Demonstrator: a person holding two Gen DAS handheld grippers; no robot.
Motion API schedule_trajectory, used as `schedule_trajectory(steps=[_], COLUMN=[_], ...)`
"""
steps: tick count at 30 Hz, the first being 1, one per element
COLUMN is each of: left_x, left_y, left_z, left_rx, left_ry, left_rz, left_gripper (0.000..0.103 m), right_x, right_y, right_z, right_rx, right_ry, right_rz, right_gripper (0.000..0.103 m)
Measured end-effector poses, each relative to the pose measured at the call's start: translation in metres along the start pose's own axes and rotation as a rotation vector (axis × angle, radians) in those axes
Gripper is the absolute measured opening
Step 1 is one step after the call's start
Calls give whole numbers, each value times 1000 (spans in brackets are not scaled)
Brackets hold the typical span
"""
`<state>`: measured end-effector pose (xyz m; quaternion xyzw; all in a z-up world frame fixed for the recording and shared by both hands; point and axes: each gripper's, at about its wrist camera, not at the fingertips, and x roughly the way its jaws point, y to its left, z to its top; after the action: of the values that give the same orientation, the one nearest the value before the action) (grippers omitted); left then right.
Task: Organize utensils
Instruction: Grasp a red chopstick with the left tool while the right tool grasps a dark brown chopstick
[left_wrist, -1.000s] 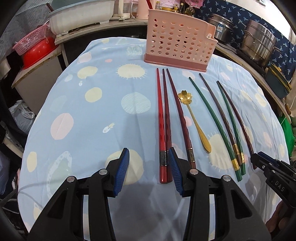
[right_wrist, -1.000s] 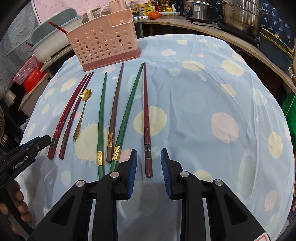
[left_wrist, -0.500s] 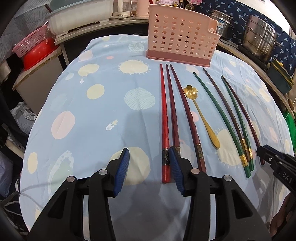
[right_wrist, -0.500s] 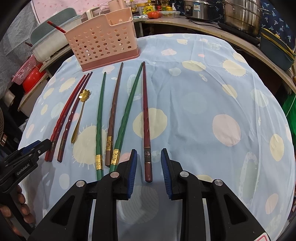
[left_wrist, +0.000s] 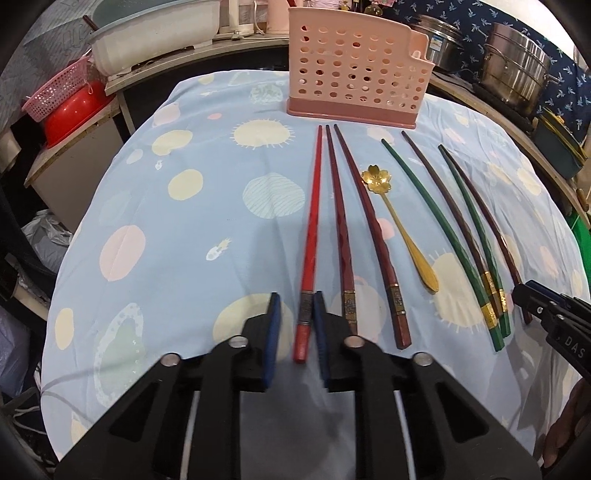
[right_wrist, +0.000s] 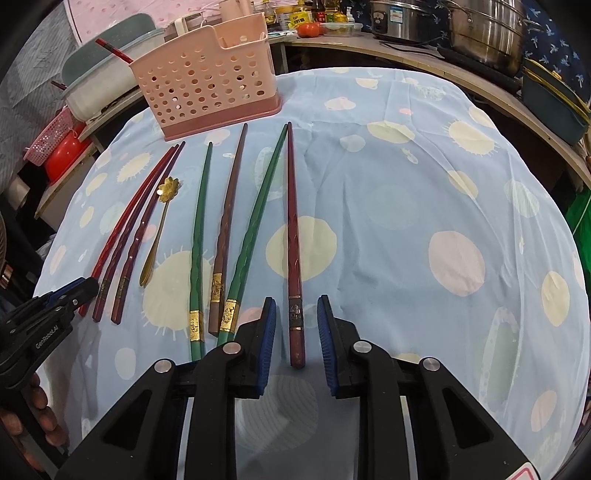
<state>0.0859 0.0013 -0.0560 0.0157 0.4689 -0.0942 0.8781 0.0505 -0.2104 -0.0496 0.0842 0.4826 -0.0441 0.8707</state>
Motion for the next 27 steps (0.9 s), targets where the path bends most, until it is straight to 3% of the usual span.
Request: schedule_trajectory(steps=[5,16,27], left_x=[-2,-21,-63], left_y=[1,6,8], left_z=[-2,0,17], left_rx=[-8,-34,-47], left_ry=[6,-13,-105], left_rz=[-26,-55,-73], left_gripper=[8,7,7], right_x=[0,-15,-60], right_y=[-1,2,2], right_z=[-1,0,18], right_rx=[-4,-11,9], right_ry=[1,-33,-131], right_rz=[3,17,55], right_gripper=[7,7,7])
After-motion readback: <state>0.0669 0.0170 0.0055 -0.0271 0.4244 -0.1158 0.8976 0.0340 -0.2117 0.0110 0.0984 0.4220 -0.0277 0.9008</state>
